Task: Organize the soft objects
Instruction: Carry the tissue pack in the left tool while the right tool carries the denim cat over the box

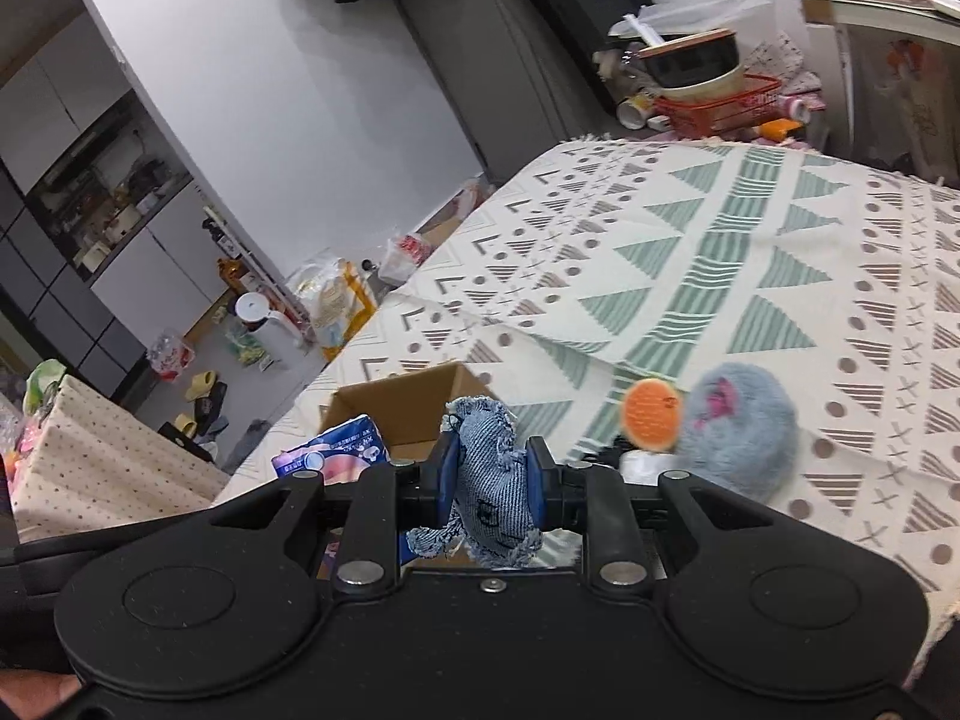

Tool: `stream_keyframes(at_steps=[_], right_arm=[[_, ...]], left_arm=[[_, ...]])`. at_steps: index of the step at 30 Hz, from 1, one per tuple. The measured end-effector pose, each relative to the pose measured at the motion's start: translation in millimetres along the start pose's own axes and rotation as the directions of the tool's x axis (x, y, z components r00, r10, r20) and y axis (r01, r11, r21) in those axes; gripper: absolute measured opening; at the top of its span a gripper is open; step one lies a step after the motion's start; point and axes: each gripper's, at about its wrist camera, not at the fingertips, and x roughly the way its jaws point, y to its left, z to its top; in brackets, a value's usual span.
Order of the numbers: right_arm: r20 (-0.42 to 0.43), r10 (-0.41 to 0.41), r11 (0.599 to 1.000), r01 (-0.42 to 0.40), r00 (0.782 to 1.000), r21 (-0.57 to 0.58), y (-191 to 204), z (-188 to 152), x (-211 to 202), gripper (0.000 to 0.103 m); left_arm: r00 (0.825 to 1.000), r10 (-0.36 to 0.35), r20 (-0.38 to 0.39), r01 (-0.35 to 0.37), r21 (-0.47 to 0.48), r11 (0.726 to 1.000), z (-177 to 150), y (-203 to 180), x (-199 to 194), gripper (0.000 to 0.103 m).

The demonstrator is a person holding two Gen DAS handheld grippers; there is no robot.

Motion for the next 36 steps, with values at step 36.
stream_keyframes(at_steps=[36], right_arm=[[-0.194,0.001,1.000,-0.004,0.981,-0.019,79.1,-21.4,102.6,0.024]], left_arm=[[0.959,0.162,-0.232,-0.185,-0.083,0.979,16.4,125.0,60.5,0.028]])
